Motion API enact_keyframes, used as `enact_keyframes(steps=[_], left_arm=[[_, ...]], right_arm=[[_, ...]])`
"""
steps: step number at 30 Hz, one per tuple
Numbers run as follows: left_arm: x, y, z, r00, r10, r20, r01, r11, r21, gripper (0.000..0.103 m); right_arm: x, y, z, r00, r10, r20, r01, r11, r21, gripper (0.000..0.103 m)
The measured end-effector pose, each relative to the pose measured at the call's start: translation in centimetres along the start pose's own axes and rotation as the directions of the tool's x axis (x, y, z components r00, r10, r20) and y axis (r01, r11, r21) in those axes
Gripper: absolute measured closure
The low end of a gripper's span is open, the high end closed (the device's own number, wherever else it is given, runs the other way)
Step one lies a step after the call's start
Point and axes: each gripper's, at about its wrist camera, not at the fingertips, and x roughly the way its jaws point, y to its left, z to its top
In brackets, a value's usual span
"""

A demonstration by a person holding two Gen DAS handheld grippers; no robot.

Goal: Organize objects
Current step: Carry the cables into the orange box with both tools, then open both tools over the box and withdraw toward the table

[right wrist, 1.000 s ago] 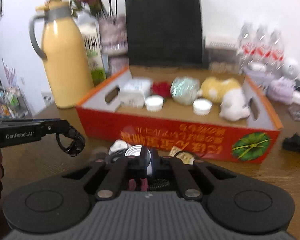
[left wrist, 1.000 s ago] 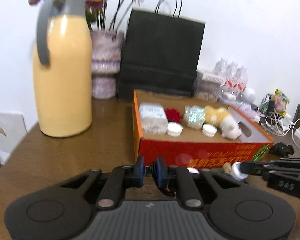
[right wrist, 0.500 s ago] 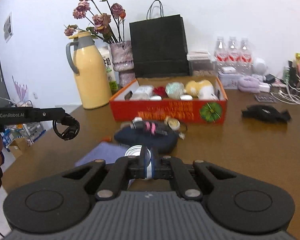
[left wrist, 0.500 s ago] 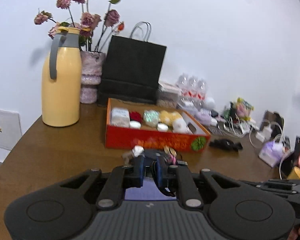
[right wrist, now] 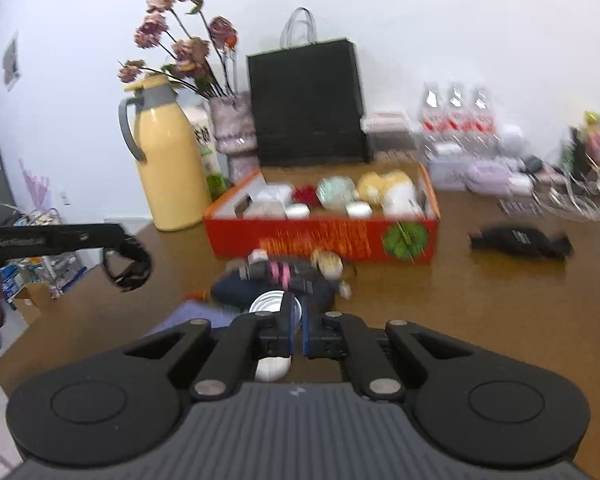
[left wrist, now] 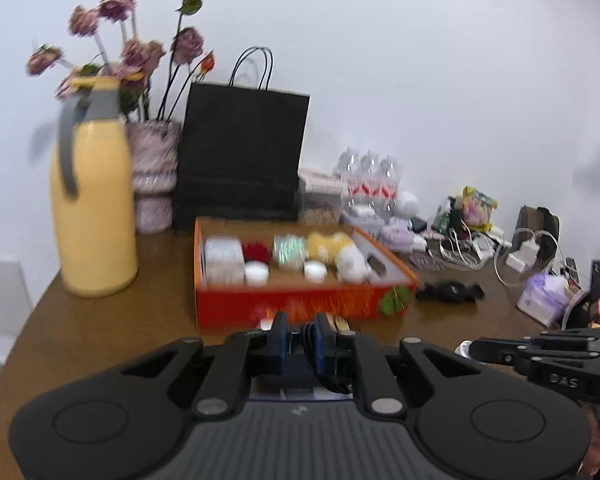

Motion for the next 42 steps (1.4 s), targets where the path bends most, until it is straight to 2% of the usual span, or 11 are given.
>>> enact_keyframes(steps=[4,9,13,17,20,22,29,32,33,40,42], left_arm=[[6.2,2.5,5.5,0.999,-0.038,-0.035,0.038,0.999,-0.010,0.091],[16.3,4.4,9.4,0.983,0.039,-0.178,-0.034,0.999,0.031,0.091],[23.6,6.0,9.0,0.948,0.100,-0.301,-0.074,0.993,0.097,0.091],[28.4,7.7,7.9,0.899,0.219,-0.379,-0.188,0.975,0.117,0.090],[28.8,8.4,7.7,0.907,0.204,-0.369,-0.190,0.979,0.075,0.072],[28.2,8.6,7.9,0.923,0.154,-0.353,-0.145,0.988,0.052,0.055],[24.7,6.6,10.6,0.939,0.164,-0.302,-0.144,0.986,0.088,0.052],[21.9,5.2,11.2,0.946,0.176,-0.272,-0.151,0.982,0.112,0.039],[20.3,4.5,10.9,0.948,0.186,-0.260,-0.157,0.979,0.130,0.035],[7.5,0.4,3.1,0.967,0.202,-0.156,-0.177,0.971,0.162,0.019],[3.3,-0.6,0.2,0.974,0.203,-0.095,-0.188,0.971,0.150,0.013]], right_arm=[[5.3,-1.0,5.4,1.000,0.011,0.024,-0.009,0.998,-0.066,0.099],[16.9,-2.2,11.7,0.991,0.068,-0.115,-0.074,0.996,-0.048,0.099],[26.6,-1.8,12.8,0.967,-0.003,-0.255,-0.020,0.996,-0.086,0.099],[33.8,-2.2,11.8,0.928,-0.045,-0.371,0.021,0.997,-0.069,0.098],[35.5,-2.2,11.0,0.921,-0.075,-0.382,0.058,0.997,-0.056,0.096],[35.0,-2.4,11.3,0.931,-0.066,-0.359,0.055,0.998,-0.040,0.095],[30.8,-2.6,13.8,0.950,-0.058,-0.308,0.048,0.998,-0.041,0.092],[27.6,-2.5,14.2,0.956,-0.070,-0.284,0.057,0.997,-0.055,0.063],[26.1,-2.5,13.9,0.961,-0.069,-0.266,0.055,0.997,-0.057,0.040],[11.8,-1.3,7.2,0.992,-0.054,-0.117,0.043,0.995,-0.093,0.002],[6.8,-0.8,4.0,0.997,-0.030,-0.074,0.023,0.994,-0.103,0.000]])
